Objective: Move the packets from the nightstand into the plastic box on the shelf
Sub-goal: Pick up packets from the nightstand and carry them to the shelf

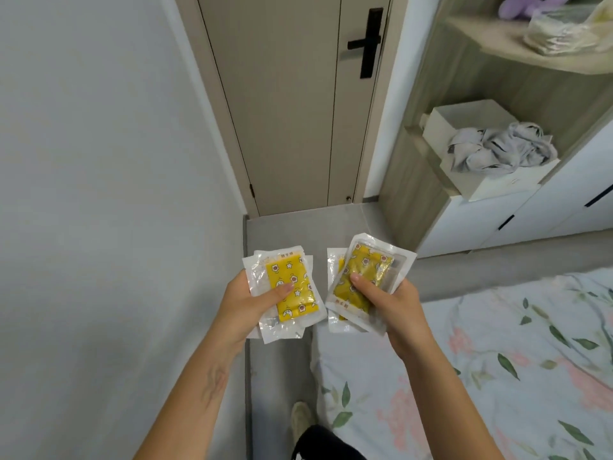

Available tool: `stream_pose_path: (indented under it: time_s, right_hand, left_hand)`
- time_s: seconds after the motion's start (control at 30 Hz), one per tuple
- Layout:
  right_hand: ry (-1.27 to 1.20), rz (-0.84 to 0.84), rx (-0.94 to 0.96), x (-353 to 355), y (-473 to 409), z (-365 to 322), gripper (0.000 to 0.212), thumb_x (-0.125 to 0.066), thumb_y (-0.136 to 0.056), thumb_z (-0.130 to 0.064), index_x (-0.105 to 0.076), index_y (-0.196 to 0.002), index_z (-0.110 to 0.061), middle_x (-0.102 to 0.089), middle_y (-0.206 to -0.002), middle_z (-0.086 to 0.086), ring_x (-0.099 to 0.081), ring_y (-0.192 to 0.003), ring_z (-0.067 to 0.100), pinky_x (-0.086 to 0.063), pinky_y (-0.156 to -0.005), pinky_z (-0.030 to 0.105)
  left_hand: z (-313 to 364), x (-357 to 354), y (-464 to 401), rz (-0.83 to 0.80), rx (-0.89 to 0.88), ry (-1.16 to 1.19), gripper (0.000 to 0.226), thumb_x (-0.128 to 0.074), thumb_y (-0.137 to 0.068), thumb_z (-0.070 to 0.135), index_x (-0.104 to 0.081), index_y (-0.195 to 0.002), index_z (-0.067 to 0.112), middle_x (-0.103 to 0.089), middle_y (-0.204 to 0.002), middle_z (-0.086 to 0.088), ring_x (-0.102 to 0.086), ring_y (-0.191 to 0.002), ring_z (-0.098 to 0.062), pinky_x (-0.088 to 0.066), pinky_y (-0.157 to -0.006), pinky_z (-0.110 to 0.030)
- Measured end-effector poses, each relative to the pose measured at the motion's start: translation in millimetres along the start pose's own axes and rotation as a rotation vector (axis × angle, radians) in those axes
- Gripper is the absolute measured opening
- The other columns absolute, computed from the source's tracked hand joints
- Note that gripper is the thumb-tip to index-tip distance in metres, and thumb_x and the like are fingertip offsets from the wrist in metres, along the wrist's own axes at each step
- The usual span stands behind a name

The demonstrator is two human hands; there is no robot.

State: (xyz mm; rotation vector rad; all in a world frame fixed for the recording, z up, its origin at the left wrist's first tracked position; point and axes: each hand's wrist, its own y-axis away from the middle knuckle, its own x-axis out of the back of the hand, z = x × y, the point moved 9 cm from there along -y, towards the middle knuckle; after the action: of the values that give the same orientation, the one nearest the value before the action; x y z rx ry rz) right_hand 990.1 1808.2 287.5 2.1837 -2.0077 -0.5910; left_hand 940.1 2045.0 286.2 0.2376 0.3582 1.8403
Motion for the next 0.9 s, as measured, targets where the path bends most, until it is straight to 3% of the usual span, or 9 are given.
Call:
stream_pose_path:
  time_s: [0.2, 0.6, 0.77, 0.9]
  right_hand:
    - [0.022, 0.034, -0.037, -11.3, -91.1, -37.9, 0.011, -0.077, -0.080, -0.014, -0.075, -0.088, -0.020, -0.078, -0.090, 0.001, -0.075, -0.083, 0.019, -0.061, -0.071, 0.031]
    - [-0.023, 0.202, 0.026, -23.4, -269.9, -82.4, 0.010, -0.076, -0.081, -0.010, -0.078, -0.084, -0.019, -0.078, -0.093, 0.006, -0.075, -0.087, 0.022, -0.061, -0.077, 0.035]
    - [-0.096, 0.301, 0.069, -35.6, -365.1, -116.8, 0.013, -0.075, -0.082, -0.008, -0.079, -0.081, -0.020, -0.078, -0.091, 0.008, -0.075, -0.086, 0.024, -0.061, -0.076, 0.037]
    - [-0.108, 0.342, 0.062, -40.4, -416.6, -143.3, 0.010, -0.075, -0.082, -0.007, -0.078, -0.081, -0.017, -0.077, -0.091, 0.010, -0.074, -0.086, 0.024, -0.061, -0.078, 0.039]
  left_hand:
    - [45.1, -10.7, -93.1, -0.006, 0.022, 0.058, 0.047, -0.082, -0.061, 0.028, -0.068, -0.105, 0.022, -0.078, -0.094, 0.003, -0.075, -0.082, -0.016, -0.058, -0.059, -0.024]
    - [117.9, -46.8, -311.4, -0.189, 0.034, 0.039, 0.045, -0.081, -0.060, 0.023, -0.069, -0.102, 0.019, -0.078, -0.092, -0.001, -0.076, -0.080, -0.018, -0.058, -0.057, -0.025]
    - [155.1, -62.5, -429.3, -0.284, 0.032, -0.011, 0.035, -0.079, -0.072, 0.010, -0.068, -0.106, 0.013, -0.078, -0.095, -0.006, -0.075, -0.081, -0.020, -0.058, -0.058, -0.026]
    - [200.8, -76.9, -498.4, -0.325, 0.002, -0.046, 0.040, -0.081, -0.063, 0.019, -0.069, -0.102, 0.017, -0.078, -0.094, -0.002, -0.075, -0.081, -0.018, -0.058, -0.058, -0.024]
